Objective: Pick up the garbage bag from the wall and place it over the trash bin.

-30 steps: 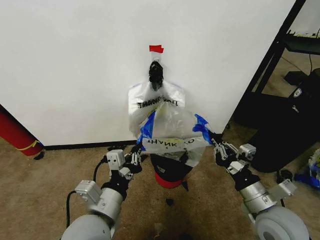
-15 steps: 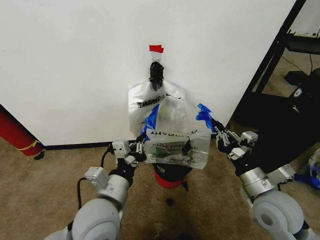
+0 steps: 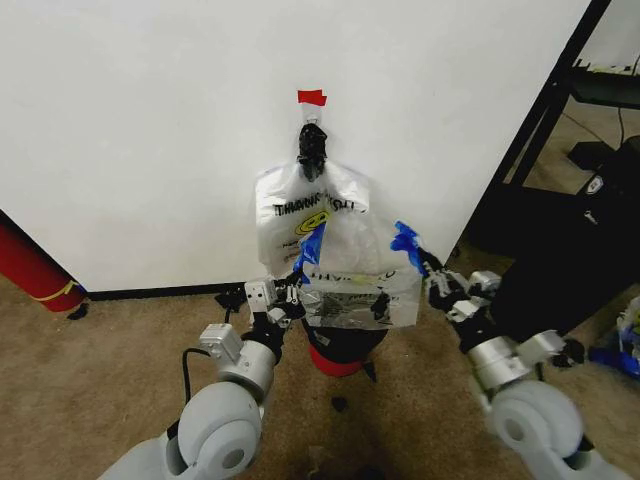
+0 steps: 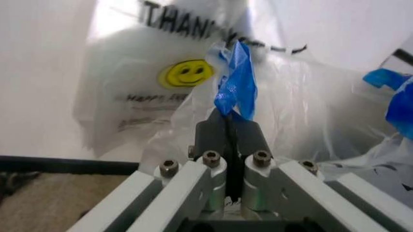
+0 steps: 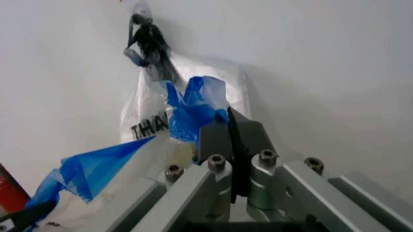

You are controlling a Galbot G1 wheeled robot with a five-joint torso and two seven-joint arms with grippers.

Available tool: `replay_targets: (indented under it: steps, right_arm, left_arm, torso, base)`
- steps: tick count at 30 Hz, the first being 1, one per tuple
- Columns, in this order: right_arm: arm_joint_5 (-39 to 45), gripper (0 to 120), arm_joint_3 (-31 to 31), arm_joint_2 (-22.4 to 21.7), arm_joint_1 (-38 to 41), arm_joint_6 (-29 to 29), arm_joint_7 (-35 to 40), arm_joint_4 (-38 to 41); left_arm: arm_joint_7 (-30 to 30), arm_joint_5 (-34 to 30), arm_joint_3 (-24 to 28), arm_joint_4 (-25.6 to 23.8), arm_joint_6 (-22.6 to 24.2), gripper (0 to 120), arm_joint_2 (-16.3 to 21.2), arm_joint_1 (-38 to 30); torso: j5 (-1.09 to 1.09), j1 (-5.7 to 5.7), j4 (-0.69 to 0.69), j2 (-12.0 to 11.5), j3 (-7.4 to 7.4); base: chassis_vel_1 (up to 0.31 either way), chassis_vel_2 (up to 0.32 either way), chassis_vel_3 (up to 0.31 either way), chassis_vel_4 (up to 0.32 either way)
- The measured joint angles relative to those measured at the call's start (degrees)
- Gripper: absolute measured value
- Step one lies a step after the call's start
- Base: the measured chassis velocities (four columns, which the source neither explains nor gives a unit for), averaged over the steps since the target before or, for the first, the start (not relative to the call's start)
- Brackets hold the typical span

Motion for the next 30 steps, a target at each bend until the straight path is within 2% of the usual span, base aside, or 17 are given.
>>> replay_targets:
  steps: [9, 25, 26, 27, 28, 29, 30]
  right_arm:
    - [-2.2, 0, -4.2, 4.2, 1.0, 1.6, 0.2, -6.6]
    - [-3.9, 0, -3.7, 5.2, -2.1, 1.6, 1.5, -6.5]
    - [-4.7, 0, -2.8, 5.5, -2.9, 1.2, 3.1, -6.2]
    - [-5.3, 0, -2.3, 5.7, -4.2, 0.8, 4.1, -6.1]
    - [-6.0, 0, -2.2, 6.0, -6.2, 0.4, 4.9, -6.2]
    - [-6.0, 0, -2.2, 6.0, -6.2, 0.4, 4.9, -6.2]
    - [-6.5, 0, -1.9, 6.4, -7.5, 0.3, 5.0, -6.2]
  left_arm:
    - [0.0, 0.8, 0.2, 4.2, -1.6, 0, -2.2, 2.1]
    - [-1.2, 1.7, 1.9, 4.5, -1.2, 0, -3.2, 4.0]
    - [-2.1, 2.2, 2.6, 4.6, -0.6, 0, -4.0, 4.9]
    - [-2.7, 2.5, 3.2, 4.9, 0.0, 0, -4.7, 6.4]
    - [-3.2, 2.7, 3.9, 5.5, 0.6, 0, -5.4, 7.9]
    - [-3.2, 2.7, 3.9, 5.5, 0.6, 0, -5.4, 7.9]
    - [-3.3, 3.1, 4.1, 5.7, 0.7, 0, -5.8, 8.9]
  torso:
    - [0.00, 0.00, -0.01, 0.0, 0.00]
    - [0.02, 0.00, 0.00, 0.0, -0.01]
    - [0.06, 0.00, 0.01, 0.0, -0.01]
    - [-0.01, 0.00, 0.02, 0.0, -0.02]
    - [-0.03, 0.00, -0.05, 0.0, 0.01]
    - [-0.03, 0.00, -0.05, 0.0, 0.01]
    - [0.06, -0.02, -0.02, 0.0, -0.04]
  base:
    - [0.000, 0.000, 0.000, 0.000]
    - [0.000, 0.000, 0.000, 0.000]
    - [0.000, 0.000, 0.000, 0.000]
    - [0.000, 0.000, 0.000, 0.000]
    - [0.000, 0.000, 0.000, 0.000]
    - [0.000, 0.000, 0.000, 0.000]
    - [0.000, 0.000, 0.000, 0.000]
